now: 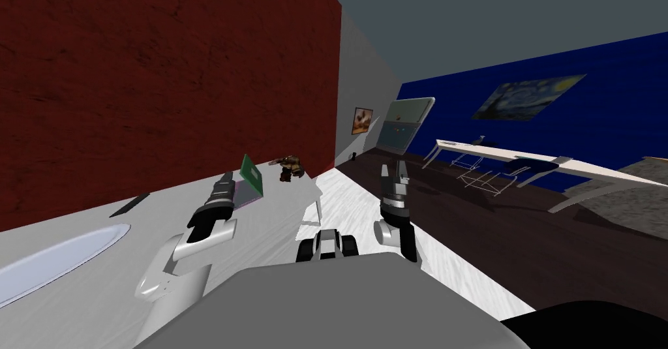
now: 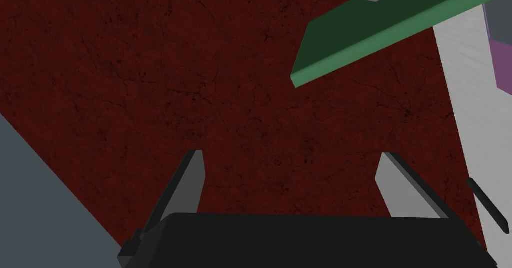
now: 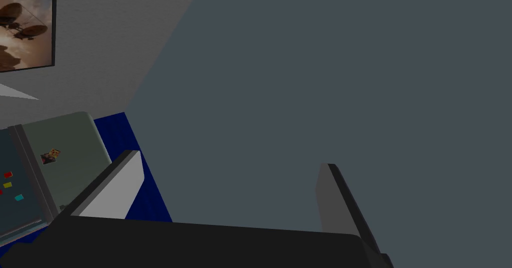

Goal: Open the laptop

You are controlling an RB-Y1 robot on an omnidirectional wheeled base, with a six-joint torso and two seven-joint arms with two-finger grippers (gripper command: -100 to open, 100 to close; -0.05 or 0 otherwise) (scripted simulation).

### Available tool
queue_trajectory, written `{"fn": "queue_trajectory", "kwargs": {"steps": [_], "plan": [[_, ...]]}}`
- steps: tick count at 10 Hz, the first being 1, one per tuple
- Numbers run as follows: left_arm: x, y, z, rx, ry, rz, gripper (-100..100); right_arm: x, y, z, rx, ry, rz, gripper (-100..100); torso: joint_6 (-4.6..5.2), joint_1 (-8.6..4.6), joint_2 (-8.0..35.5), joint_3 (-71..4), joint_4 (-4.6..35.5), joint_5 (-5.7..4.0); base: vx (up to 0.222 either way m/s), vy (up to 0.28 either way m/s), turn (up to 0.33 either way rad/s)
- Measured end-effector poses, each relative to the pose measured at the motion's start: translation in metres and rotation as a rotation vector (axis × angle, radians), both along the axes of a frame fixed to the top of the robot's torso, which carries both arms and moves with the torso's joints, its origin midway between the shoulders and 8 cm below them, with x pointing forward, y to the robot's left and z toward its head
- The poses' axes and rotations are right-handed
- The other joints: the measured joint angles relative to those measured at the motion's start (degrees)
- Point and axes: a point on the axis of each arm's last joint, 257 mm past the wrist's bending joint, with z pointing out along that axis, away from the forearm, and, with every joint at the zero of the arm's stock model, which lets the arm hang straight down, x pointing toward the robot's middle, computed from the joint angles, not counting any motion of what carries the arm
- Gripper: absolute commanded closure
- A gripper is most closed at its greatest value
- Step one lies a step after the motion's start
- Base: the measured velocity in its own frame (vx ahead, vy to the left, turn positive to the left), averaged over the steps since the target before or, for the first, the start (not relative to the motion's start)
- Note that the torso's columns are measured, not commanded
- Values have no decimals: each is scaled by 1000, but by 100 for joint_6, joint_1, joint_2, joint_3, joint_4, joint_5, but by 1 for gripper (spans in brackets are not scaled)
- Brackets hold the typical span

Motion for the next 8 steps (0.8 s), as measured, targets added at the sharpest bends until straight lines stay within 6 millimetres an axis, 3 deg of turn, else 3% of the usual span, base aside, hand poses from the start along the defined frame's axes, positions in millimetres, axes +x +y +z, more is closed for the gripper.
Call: {"fn": "queue_trajectory", "kwargs": {"steps": [4,8], "plan": [[-5,43,-19,-31,78,106,-100,0,0,0,0,0,0,0,0,2,4,3,1,1,35,-28,-133],[-15,70,-31,-59,125,174,-100,0,0,0,0,0,0,0,-2,2,8,5,2,0,18,-12,-59]]}}
